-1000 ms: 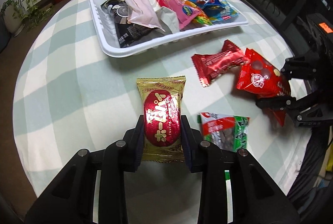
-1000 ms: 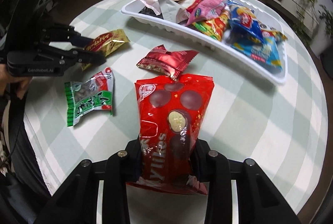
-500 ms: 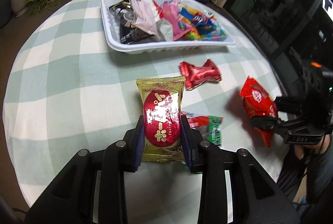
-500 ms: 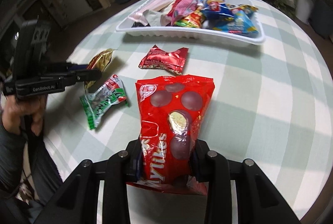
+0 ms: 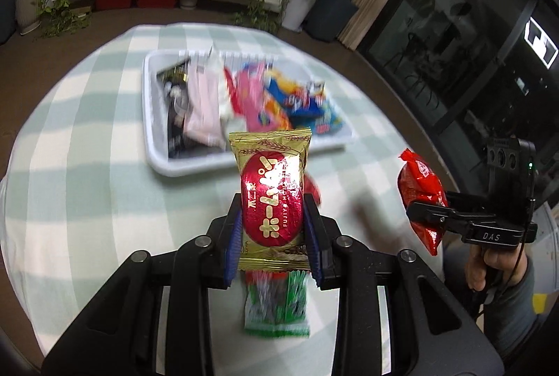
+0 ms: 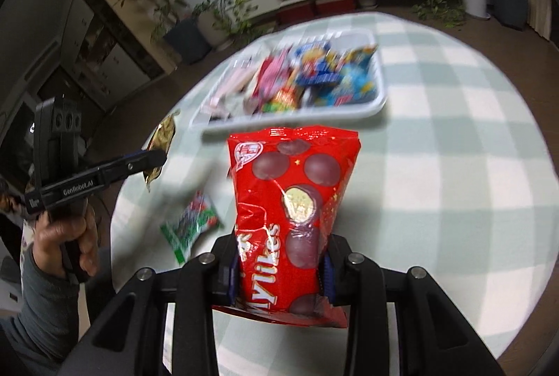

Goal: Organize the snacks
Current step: 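Lift the wafer packet with the left tool while the right tool lifts the red bag, then carry the wafer packet and red bag over the white tray with both tools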

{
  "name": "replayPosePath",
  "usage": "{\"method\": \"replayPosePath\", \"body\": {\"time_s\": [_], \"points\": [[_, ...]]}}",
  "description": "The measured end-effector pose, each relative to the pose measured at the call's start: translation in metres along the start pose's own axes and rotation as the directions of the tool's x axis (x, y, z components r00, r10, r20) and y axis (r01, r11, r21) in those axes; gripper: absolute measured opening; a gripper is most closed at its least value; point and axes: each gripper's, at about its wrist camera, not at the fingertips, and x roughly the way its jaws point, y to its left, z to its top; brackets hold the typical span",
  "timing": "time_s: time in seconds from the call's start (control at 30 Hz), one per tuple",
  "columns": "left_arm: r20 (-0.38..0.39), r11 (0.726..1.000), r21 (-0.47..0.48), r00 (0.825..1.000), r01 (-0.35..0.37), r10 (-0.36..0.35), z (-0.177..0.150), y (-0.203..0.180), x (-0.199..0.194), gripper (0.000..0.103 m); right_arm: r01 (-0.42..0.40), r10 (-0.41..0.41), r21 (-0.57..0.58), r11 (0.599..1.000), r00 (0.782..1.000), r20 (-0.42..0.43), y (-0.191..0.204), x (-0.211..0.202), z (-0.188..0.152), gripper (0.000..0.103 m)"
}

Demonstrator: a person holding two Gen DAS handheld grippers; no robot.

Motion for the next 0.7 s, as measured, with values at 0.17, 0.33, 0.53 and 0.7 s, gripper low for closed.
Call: {"method": "replayPosePath", "body": {"time_s": [0.17,0.33,0.53,0.7], "points": [[0.055,1.000,-0.021,0.998,0.012,-0.011,0.044,-0.001,-0.001,0.029,0.016,-0.015,-0.007,1.000,0.998,0.065,-0.005,-0.015,0.043,0.037],[0.073,1.000,-0.027,0.997,0.012,-0.010,0.090,-0.004,0.015,0.029,-0.005,0.007,-0.021,1.000,0.995,0.103,-0.004,-0.011,0.097,0.037],[0.065,0.998,-0.059,0.998,0.002,0.002,0.132,0.002,0.053,0.029,-0.037,0.040,-0.032,0.999,0.995,0.093,0.007,0.026,0.158,0.037],[0.036,0.997,-0.075,0.999,-0.029,0.032,0.141,0.013,0.089,0.029,-0.014,0.014,0.005,1.000,0.999,0.043,0.000,0.070,0.181,0.037]]}}
